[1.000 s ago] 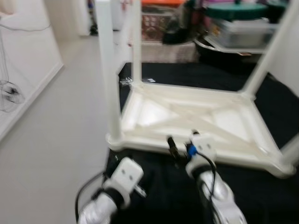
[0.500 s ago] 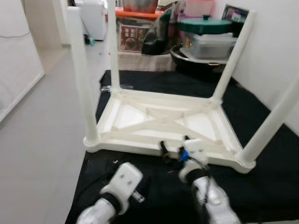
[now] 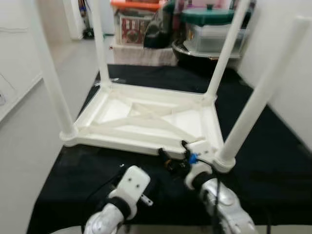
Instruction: Building children table
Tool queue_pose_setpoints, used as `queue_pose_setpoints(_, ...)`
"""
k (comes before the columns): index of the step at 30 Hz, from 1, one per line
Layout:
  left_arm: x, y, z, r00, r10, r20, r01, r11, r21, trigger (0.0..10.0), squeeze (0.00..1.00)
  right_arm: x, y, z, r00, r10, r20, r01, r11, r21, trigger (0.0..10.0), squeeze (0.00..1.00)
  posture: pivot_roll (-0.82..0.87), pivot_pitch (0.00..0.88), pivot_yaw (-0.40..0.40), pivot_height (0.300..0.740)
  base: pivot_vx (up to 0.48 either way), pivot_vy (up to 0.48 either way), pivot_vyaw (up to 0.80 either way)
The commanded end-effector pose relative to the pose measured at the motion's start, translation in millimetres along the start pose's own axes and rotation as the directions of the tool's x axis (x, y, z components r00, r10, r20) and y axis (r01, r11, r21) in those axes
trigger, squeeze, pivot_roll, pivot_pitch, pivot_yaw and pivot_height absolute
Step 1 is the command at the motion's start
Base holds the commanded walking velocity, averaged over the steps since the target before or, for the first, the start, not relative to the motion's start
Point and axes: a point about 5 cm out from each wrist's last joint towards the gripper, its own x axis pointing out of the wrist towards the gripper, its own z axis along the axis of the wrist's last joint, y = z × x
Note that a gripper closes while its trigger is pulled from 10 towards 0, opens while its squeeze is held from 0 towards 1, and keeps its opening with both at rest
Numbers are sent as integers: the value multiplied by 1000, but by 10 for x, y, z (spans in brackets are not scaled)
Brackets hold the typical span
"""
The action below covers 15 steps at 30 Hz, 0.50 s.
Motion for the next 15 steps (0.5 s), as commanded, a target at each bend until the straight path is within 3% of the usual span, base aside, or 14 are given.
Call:
queue_pose_setpoints(1, -15, 34, -49, 999, 11, -30, -11, 1000, 7, 10000, 0, 20, 99, 12, 997, 78, 6, -78, 996, 41, 10000, 0, 87, 21, -90, 740, 0, 0, 0)
queue_pose_setpoints(2, -16, 36, -44, 1000, 12, -29, -11, 1000, 6, 10000, 0, -38, 92, 23, 986, 164, -7, -163, 985, 49, 10000, 0, 88, 22, -90, 740, 0, 0, 0)
queue_pose_setpoints(4, -16, 36, -44, 1000, 12, -29, -11, 1000, 6, 10000, 0, -38, 92, 23, 986, 164, -7, -163, 985, 49, 10000, 0, 88, 22, -90, 740, 0, 0, 0)
queue_pose_setpoints(6, -24, 39, -36, 1000, 13, -29, -13, 1000, 2, 10000, 0, -198, -15, 62, 952, 295, -75, -292, 955, 53, 10000, 0, 84, 27, -89, 740, 0, 0, 0)
queue_pose_setpoints(7, -28, 36, -34, 999, 11, -30, -11, 1000, 1, 10000, 0, -297, -115, 90, 934, 332, -130, -333, 943, 14, 10000, 0, 83, 28, -88, 740, 0, 0, 0)
queue_pose_setpoints(8, -28, 36, -34, 999, 11, -30, -11, 1000, 1, 10000, 0, -297, -115, 90, 934, 332, -130, -333, 943, 14, 10000, 0, 83, 28, -88, 740, 0, 0, 0)
queue_pose_setpoints(9, -32, 36, -33, 999, 10, -31, -10, 1000, 0, 10000, 0, -414, -247, 96, 910, 346, -229, -365, 930, -45, 10000, 0, 80, 27, -85, 740, 0, 0, 0)
queue_pose_setpoints(10, -36, 30, -33, 999, 6, -31, -6, 1000, -5, 10000, 0, -623, -463, 123, 857, 336, -391, -420, 895, -150, 10000, 0, 74, 30, -80, 740, 0, 0, 0)
queue_pose_setpoints(15, -41, 24, -39, 999, 2, -33, -2, 1000, -8, 10000, 0, -840, -683, 273, 815, 325, -479, -441, 885, -149, 10000, 0, 65, 30, -79, 740, 0, 0, 0)
